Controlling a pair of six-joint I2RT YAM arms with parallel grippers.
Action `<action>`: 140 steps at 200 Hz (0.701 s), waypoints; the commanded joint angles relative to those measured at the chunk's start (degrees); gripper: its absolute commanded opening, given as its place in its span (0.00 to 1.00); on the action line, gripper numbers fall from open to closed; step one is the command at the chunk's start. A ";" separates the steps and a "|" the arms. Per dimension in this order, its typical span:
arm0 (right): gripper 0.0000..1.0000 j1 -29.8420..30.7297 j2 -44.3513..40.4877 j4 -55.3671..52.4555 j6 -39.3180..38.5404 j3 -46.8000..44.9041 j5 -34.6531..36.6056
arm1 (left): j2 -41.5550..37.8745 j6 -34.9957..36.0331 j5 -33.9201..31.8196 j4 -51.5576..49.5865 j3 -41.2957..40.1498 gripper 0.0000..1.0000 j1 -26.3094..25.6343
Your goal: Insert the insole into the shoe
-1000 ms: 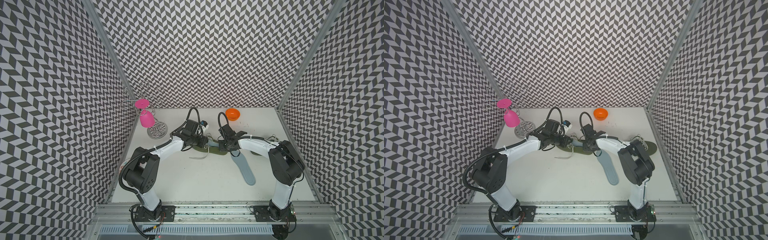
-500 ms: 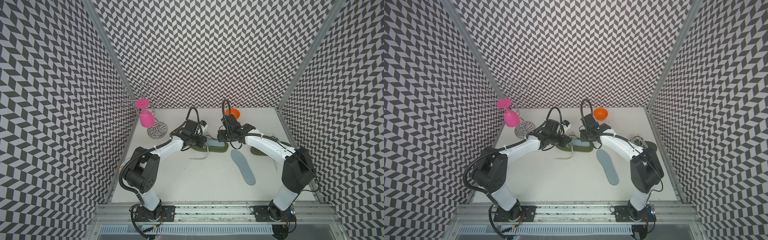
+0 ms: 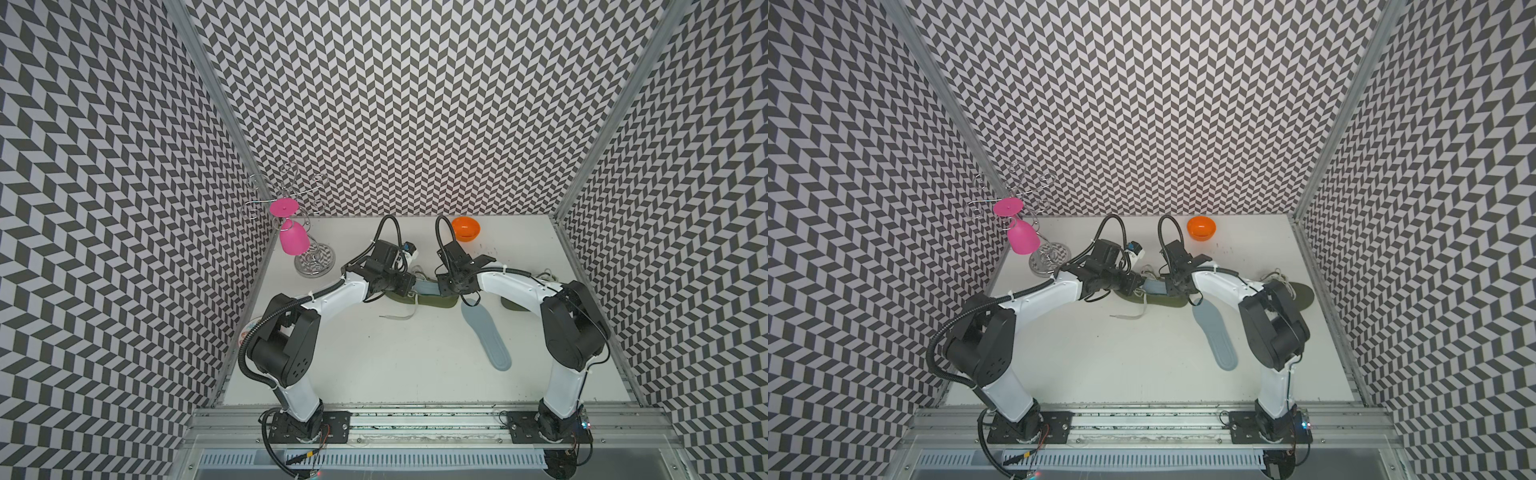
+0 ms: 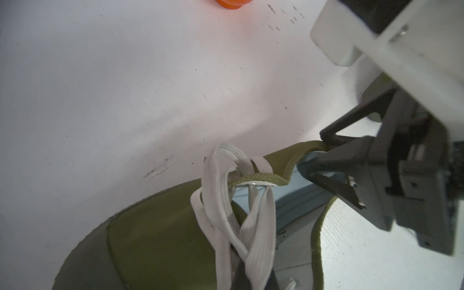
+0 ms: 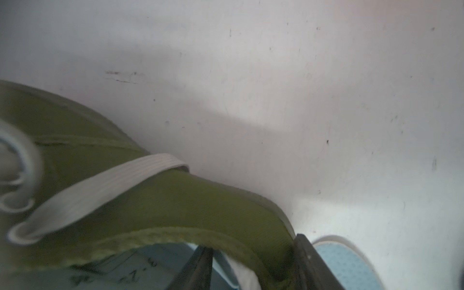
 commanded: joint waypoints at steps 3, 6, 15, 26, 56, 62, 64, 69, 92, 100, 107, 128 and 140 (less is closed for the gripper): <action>0.52 -1.73 2.30 1.69 0.28 -0.76 0.81 | -2.49 1.59 0.27 1.79 2.20 0.00 -1.05; 0.52 -1.85 2.55 1.67 0.25 -0.66 0.44 | -2.51 1.60 0.16 1.80 2.21 0.00 -1.03; 0.52 -1.81 2.91 1.29 0.17 -0.27 -0.24 | -2.52 1.47 -0.16 1.80 2.19 0.00 -1.04; 0.52 -1.73 2.77 0.81 0.13 0.04 -1.14 | -2.68 1.45 -0.68 1.75 2.13 0.00 -1.07; 0.54 -1.86 -0.26 -1.51 -0.79 1.42 -1.39 | -2.73 1.75 -1.65 1.49 2.19 0.00 -1.07; 0.54 -1.82 -1.05 -1.91 -1.06 1.55 -0.66 | -2.67 1.83 -2.05 1.36 2.27 0.00 -1.05; 0.54 -1.85 -1.28 -2.07 -1.21 1.60 -0.40 | -2.69 1.81 -2.19 1.29 2.27 0.00 -1.07; 0.53 -1.86 -1.82 -2.31 -1.56 1.72 0.07 | -2.67 1.81 -2.45 1.27 2.32 0.00 -1.07; 0.52 -1.93 -0.69 -4.07 -3.82 1.91 0.66 | -2.88 1.63 -2.86 1.57 2.23 0.00 -0.90; 0.52 -1.91 1.24 -5.77 -4.62 2.24 1.03 | -3.12 1.38 -2.89 1.92 2.10 0.00 -0.90; 0.52 -1.94 2.67 -6.60 -4.71 1.80 1.77 | -3.34 1.29 -2.97 2.19 2.02 0.00 -0.90; 0.53 -1.93 2.85 -5.12 -3.83 -2.90 3.15 | -4.12 0.37 -4.87 3.16 1.46 0.00 -0.40; 0.53 -1.99 1.55 -3.78 -3.02 -5.66 3.27 | -4.49 -0.05 -5.73 3.76 1.02 0.00 0.21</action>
